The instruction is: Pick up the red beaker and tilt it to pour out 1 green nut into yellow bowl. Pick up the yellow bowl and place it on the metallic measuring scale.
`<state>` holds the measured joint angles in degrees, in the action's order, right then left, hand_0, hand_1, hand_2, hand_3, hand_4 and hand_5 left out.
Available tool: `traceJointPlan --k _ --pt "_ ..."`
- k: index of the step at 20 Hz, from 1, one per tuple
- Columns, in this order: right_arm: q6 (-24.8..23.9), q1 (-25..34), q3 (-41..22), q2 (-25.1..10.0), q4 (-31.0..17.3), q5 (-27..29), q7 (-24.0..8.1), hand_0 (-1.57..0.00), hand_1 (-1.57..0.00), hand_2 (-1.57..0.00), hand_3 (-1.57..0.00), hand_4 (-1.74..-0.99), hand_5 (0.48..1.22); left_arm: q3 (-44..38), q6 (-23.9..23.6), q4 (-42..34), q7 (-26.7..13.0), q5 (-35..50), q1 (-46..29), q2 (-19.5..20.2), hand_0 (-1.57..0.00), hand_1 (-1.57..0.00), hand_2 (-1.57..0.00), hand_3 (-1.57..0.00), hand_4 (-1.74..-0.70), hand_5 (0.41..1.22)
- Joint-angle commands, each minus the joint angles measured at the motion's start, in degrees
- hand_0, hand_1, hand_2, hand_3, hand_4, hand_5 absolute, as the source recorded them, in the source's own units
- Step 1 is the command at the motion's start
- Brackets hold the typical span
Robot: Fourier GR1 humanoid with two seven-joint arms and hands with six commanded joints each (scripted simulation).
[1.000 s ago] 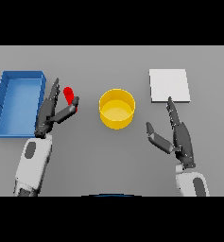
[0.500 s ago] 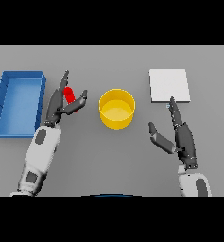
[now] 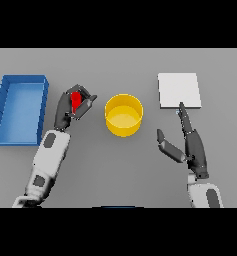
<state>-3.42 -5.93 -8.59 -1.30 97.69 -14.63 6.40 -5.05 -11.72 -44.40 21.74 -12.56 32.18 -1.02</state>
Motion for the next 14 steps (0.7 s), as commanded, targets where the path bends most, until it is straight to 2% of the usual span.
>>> traceJointPlan --k 1,2,3,6,8,12,14 --pt "0.08 -0.02 0.58 -0.22 0.10 0.68 -0.12 0.00 0.00 0.00 0.00 -1.233 0.688 -0.31 0.05 0.60 -0.15 0.45 0.51 -0.24 -1.16 -1.18 -1.17 -1.00 -1.60 1.073" --pt "-0.17 -0.25 0.38 0.00 0.01 0.37 -0.16 0.00 0.00 0.00 0.00 -1.233 0.686 -0.44 -0.05 0.82 0.43 0.68 0.47 -0.27 -1.24 -1.25 -1.25 -1.11 -1.57 1.103" --pt "-0.25 0.61 0.64 -0.01 -0.40 0.48 -0.51 0.00 0.00 0.00 0.00 -1.232 0.685 -0.78 -0.42 1.31 1.48 0.96 0.69 -0.34 -1.31 -1.32 -1.32 -1.20 -1.61 1.119" --pt "-0.65 1.59 0.53 -0.10 -1.10 -0.32 -0.60 0.00 0.00 0.00 0.00 -1.196 0.673 -0.81 -1.09 -0.29 -0.36 1.59 1.06 -0.49 -1.44 -1.44 -1.44 -1.38 -1.67 1.128" --pt "-1.08 2.18 0.47 0.20 -2.10 -0.82 -0.93 0.00 0.00 0.00 0.00 -1.175 0.667 -0.52 -1.52 -0.91 -1.56 1.32 1.76 0.06 -1.49 -1.49 -1.49 -1.45 -1.70 1.127" --pt "-1.95 1.08 0.49 -0.60 -2.27 -2.28 1.04 0.00 0.00 0.00 0.00 -1.116 0.656 2.76 -0.86 -5.62 -5.06 -1.38 2.40 2.78 -1.54 -1.54 -1.54 -1.52 -1.72 1.127" --pt "-2.28 1.71 0.27 -0.64 -2.15 -3.05 0.25 0.00 0.00 0.00 0.00 -1.103 0.656 6.42 -0.01 -8.16 -7.02 -4.98 2.59 4.95 -1.55 -1.55 -1.55 -1.54 -1.73 1.134"
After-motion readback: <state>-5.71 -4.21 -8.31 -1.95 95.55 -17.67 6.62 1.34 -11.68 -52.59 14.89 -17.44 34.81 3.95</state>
